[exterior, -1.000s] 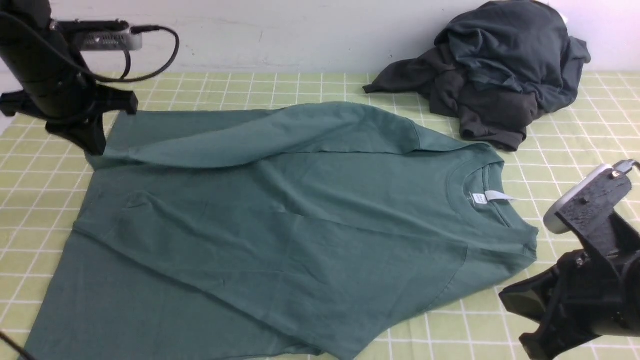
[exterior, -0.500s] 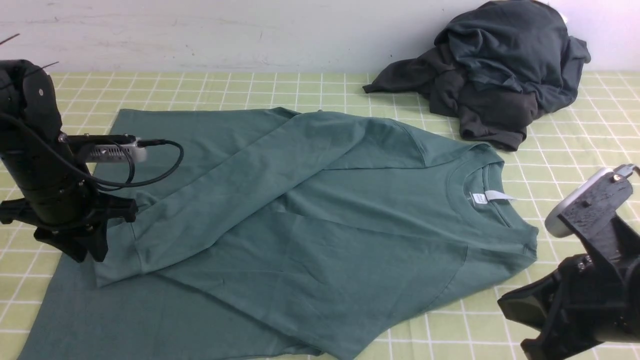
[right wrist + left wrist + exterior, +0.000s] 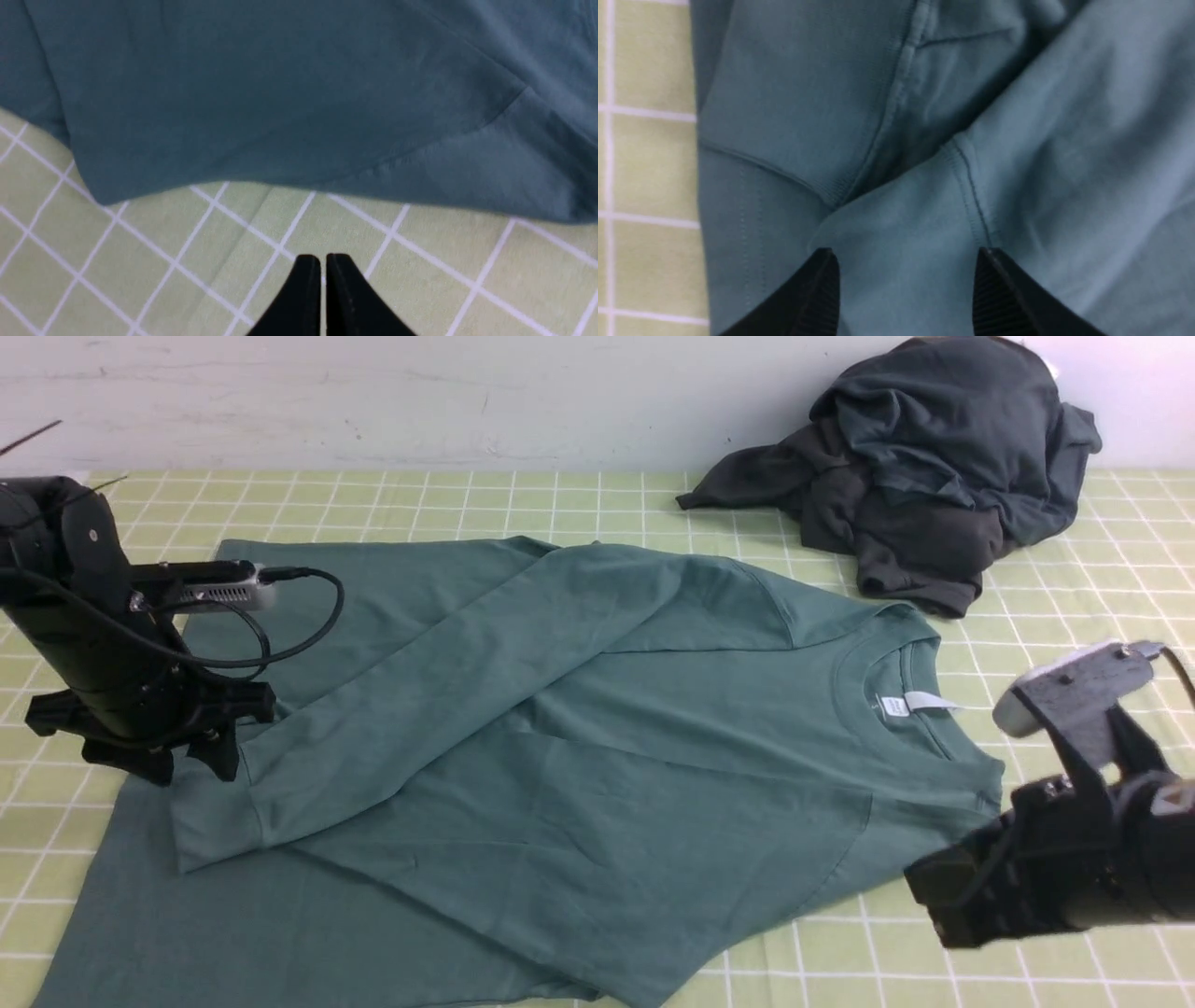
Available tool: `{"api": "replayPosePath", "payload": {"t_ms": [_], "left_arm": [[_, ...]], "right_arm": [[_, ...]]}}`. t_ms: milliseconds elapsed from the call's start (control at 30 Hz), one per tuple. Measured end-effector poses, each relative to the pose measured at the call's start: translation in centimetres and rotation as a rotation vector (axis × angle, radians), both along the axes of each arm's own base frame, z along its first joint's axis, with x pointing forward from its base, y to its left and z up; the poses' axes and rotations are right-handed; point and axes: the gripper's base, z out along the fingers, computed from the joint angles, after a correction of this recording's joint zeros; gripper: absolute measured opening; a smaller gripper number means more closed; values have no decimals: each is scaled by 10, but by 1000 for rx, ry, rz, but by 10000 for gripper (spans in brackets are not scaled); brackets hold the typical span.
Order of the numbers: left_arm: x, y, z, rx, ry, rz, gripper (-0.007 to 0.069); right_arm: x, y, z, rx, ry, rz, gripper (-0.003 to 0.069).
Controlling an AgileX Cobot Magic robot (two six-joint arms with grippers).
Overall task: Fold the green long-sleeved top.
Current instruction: Use the left arm to drag and drop the cuff onto the cuff closest to the left arm
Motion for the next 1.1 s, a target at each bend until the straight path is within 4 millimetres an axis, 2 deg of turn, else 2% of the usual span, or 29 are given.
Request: {"api": "replayPosePath", "payload": {"t_ms": [100, 133, 167, 300, 333, 500, 533, 567, 633, 700, 733, 867, 967, 1000, 1033, 1100], "left_arm": [[1, 1, -5, 8, 15, 2, 367], [1, 1, -6, 9, 16, 2, 367], [1, 2, -6, 16, 18, 0, 367], [1, 2, -7, 16, 20, 0, 367], [1, 2, -7, 16, 20, 0, 367], [0, 2, -7, 15, 25, 0, 367], [0, 2, -7, 15, 25, 0, 367], [0, 2, -7, 15, 28, 0, 367], [0, 2, -7, 15, 32, 0, 367], [-1, 1, -7, 15, 36, 0, 367], [-1, 1, -7, 14, 47, 0, 367], [-2, 1, -8, 14, 51, 0, 367], [-1, 1, -8, 14, 46, -1, 363], [-1, 1, -8, 14, 45, -1, 363], [0, 1, -7, 15, 35, -3, 338], [1, 2, -7, 17, 16, -3, 290]], "right_arm": [[34, 10, 6, -10, 2, -1, 43], [37, 11, 6, -12, 1, 1, 46], [64, 18, 7, -25, -7, -3, 78], [122, 30, -2, -56, 2, -31, 178], [142, 31, -1, -57, -9, -47, 213], [231, 30, -30, -49, 20, -133, 374], [231, 28, -30, -52, 23, -133, 374], [253, 25, -41, -50, 35, -163, 394], [282, 19, -60, -55, 58, -201, 402], [295, 15, -70, -59, 70, -220, 401], [309, 13, -85, -72, 109, -227, 390], [322, 16, -87, -66, 115, -218, 329], [322, 21, -86, -88, 107, -183, 201], [322, 21, -86, -93, 104, -177, 190], [320, 24, -86, -120, 99, -138, 95], [319, 26, -85, -153, 87, -97, 29]]}}
